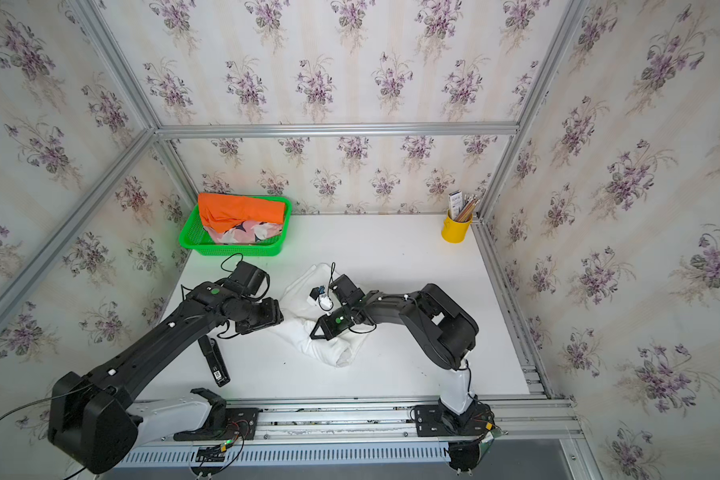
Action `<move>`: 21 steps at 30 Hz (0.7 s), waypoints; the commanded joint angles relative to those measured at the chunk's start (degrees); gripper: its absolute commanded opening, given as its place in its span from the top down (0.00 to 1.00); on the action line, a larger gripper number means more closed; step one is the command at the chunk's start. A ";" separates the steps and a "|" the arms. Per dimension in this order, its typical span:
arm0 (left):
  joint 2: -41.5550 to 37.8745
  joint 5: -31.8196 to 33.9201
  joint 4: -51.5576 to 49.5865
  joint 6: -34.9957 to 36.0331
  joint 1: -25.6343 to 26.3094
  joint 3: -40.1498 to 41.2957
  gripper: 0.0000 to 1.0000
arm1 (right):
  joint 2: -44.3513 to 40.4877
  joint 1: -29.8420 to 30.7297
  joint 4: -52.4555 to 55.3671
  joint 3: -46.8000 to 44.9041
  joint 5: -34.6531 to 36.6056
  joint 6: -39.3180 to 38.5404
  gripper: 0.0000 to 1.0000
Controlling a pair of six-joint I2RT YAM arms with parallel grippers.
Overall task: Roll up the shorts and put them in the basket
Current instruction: Roll the shorts at the center of the board.
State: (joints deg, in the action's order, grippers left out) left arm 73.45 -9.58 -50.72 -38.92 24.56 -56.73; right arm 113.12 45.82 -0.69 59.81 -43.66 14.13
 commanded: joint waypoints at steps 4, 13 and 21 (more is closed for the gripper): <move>11.80 -1.27 2.31 3.51 3.93 -6.46 0.39 | 3.18 -0.52 4.61 -0.96 3.43 1.39 0.93; 31.24 2.34 3.98 7.95 4.16 -11.06 0.61 | -6.94 -0.47 13.10 -2.54 9.70 0.68 0.55; 33.87 2.80 5.67 8.13 3.74 -8.16 0.62 | -18.44 -0.56 31.16 -0.32 23.72 0.20 0.48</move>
State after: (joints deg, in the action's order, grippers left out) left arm 106.19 -11.05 -44.40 -31.90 28.60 -66.30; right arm 97.14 45.23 19.90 57.74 -27.20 14.63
